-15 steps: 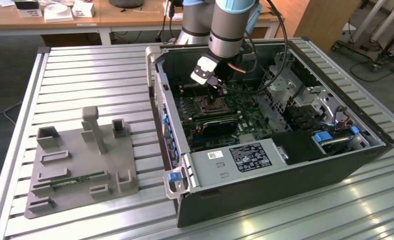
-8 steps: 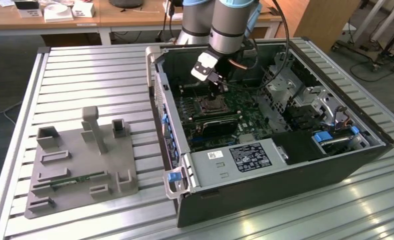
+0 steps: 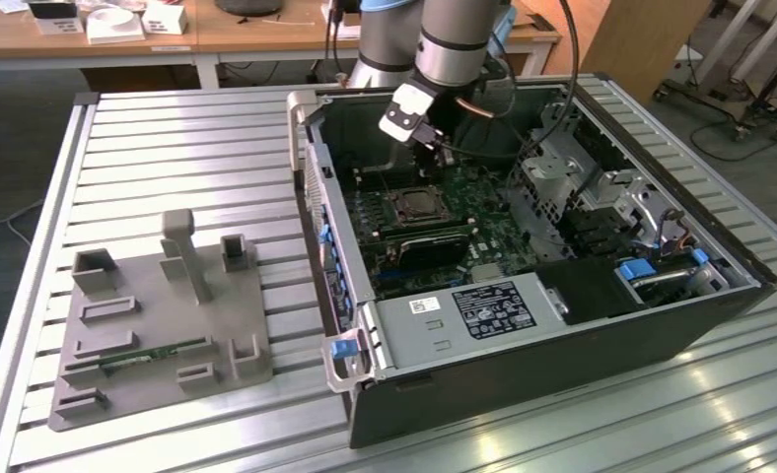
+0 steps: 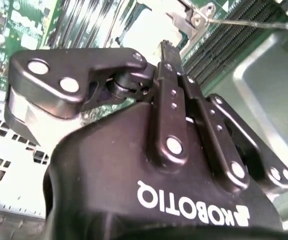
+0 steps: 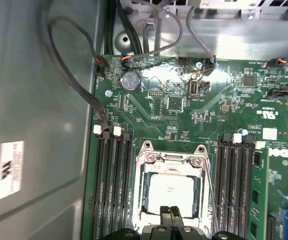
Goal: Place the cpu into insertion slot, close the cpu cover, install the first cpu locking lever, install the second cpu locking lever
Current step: 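Install the first cpu locking lever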
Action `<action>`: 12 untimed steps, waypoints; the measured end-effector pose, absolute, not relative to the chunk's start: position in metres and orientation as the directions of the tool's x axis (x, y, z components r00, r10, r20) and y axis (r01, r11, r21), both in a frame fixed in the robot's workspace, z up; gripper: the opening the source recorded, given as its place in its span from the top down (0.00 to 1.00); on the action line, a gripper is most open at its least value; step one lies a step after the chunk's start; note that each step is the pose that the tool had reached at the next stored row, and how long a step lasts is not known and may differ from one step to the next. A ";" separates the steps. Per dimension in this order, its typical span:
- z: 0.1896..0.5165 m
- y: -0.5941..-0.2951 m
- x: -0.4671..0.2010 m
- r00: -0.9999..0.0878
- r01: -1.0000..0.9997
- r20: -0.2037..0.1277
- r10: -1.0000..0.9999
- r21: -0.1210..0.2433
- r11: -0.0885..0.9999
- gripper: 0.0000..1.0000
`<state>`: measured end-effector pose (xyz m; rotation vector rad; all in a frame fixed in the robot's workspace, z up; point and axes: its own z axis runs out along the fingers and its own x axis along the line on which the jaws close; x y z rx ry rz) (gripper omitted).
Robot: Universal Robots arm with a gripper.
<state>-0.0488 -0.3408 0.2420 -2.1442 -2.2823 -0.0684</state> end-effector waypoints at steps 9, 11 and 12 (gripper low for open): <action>0.244 -0.341 -0.049 -0.185 0.983 0.037 0.982 0.025 0.184 0.89; 0.243 -0.341 -0.049 -0.221 0.975 0.037 0.974 0.025 0.221 0.89; 0.243 -0.341 -0.049 -0.238 0.971 0.037 0.971 0.025 0.237 0.89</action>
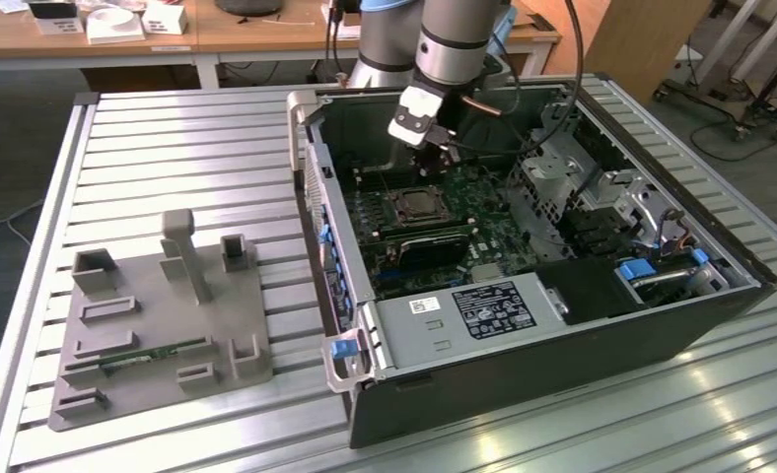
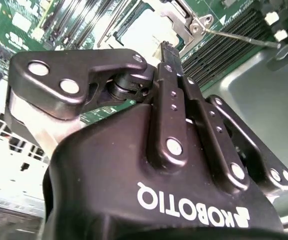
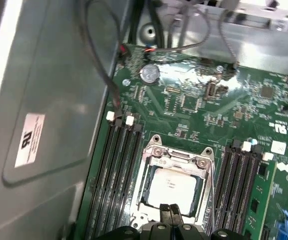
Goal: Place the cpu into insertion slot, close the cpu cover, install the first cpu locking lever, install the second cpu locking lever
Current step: 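Install the first cpu locking lever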
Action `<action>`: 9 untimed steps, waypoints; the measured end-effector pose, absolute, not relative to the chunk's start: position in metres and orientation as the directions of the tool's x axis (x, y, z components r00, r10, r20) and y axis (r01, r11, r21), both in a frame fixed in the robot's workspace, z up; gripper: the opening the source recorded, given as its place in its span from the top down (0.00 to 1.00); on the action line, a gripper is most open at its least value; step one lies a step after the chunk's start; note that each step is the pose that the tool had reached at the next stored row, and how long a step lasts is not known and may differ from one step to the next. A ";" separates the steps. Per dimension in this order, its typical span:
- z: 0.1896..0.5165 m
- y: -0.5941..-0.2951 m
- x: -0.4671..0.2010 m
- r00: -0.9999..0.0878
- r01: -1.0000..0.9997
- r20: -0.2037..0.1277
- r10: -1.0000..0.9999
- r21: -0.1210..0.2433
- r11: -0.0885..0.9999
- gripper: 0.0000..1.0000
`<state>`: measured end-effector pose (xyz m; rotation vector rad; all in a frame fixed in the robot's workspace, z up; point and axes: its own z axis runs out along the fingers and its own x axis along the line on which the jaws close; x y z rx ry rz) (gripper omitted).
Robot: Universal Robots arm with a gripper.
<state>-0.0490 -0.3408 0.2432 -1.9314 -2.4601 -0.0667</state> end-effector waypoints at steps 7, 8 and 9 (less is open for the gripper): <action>0.243 -0.341 -0.049 -0.355 0.935 0.037 0.934 0.025 0.354 0.89; 0.243 -0.341 -0.049 -0.372 0.928 0.037 0.928 0.025 0.371 0.89; 0.243 -0.341 -0.049 -0.387 0.922 0.037 0.921 0.025 0.386 0.89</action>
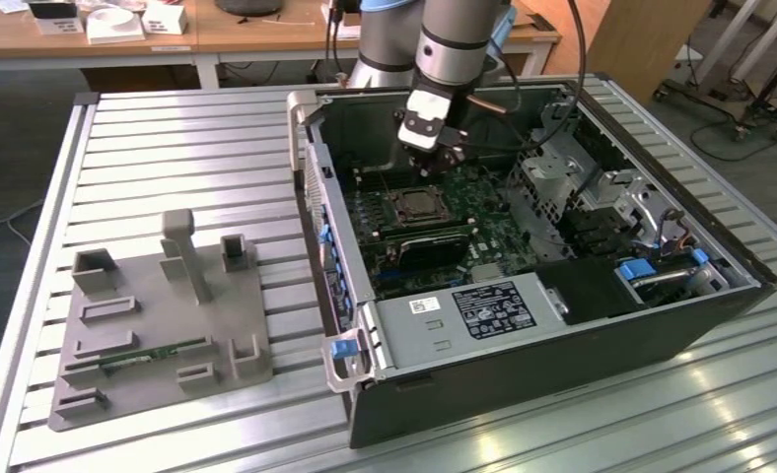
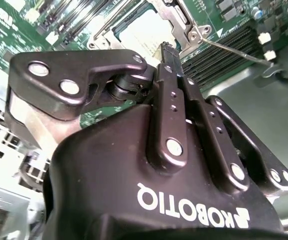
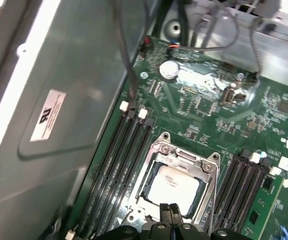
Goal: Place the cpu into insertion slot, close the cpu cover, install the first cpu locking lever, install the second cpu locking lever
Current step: 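Install the first cpu locking lever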
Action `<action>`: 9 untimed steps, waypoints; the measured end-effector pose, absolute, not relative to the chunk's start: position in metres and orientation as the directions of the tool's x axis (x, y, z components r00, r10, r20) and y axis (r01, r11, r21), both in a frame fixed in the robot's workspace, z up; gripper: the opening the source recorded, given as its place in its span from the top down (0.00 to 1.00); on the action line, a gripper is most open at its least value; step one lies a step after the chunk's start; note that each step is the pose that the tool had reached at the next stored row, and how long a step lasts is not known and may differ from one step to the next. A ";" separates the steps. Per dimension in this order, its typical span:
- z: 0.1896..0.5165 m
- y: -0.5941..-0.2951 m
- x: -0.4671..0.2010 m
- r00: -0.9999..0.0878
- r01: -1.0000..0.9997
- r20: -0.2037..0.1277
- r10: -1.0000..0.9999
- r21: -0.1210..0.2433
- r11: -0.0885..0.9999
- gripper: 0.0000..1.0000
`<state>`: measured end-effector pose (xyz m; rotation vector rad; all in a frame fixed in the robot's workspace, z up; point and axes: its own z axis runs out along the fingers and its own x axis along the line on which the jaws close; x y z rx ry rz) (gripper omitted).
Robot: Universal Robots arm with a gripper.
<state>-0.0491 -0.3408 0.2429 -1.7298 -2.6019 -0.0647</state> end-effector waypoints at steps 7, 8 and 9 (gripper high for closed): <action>0.243 -0.341 -0.049 -0.411 0.911 0.037 0.911 0.025 0.411 0.89; 0.243 -0.341 -0.049 -0.411 0.911 0.037 0.911 0.025 0.411 0.89; 0.243 -0.341 -0.049 -0.411 0.911 0.037 0.911 0.025 0.411 0.89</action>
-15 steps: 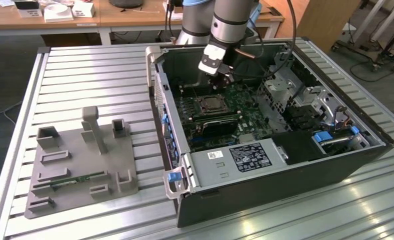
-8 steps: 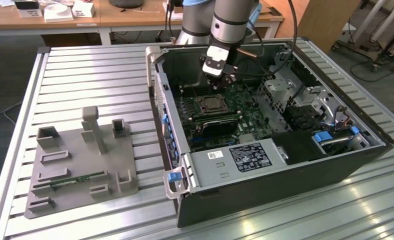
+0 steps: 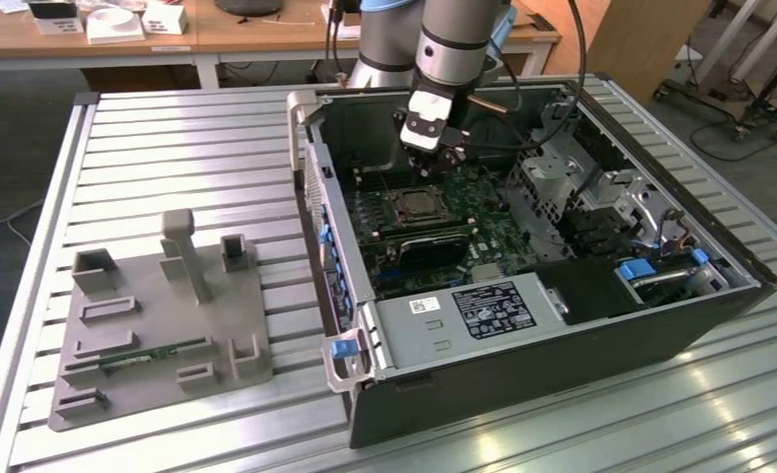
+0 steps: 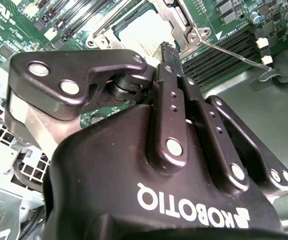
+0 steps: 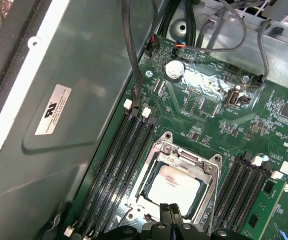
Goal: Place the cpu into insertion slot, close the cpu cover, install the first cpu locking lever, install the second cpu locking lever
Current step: 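Install the first cpu locking lever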
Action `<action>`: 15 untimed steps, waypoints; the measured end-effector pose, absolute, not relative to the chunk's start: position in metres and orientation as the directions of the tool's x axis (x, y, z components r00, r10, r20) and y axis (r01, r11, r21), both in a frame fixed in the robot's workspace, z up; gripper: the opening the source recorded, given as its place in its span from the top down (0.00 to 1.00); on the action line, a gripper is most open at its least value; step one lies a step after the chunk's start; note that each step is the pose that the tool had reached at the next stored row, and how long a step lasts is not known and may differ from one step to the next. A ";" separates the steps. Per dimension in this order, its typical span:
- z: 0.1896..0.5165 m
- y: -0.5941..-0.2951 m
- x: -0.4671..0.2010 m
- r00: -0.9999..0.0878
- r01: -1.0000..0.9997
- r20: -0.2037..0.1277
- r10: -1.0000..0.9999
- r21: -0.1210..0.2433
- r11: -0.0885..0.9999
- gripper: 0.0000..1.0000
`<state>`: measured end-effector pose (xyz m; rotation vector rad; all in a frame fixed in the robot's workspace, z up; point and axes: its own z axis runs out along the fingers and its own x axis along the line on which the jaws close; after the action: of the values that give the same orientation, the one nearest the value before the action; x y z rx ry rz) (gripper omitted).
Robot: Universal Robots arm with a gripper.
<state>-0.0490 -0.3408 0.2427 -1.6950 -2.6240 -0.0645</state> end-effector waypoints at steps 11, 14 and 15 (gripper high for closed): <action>0.243 -0.341 -0.053 -0.421 0.907 0.037 0.906 0.025 0.420 0.89; 0.242 -0.341 -0.055 -0.449 0.894 0.037 0.893 0.025 0.448 0.89; 0.242 -0.341 -0.055 -0.460 0.888 0.037 0.887 0.025 0.460 0.89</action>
<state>-0.0551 -0.3409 0.2417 -1.6222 -2.6684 -0.0636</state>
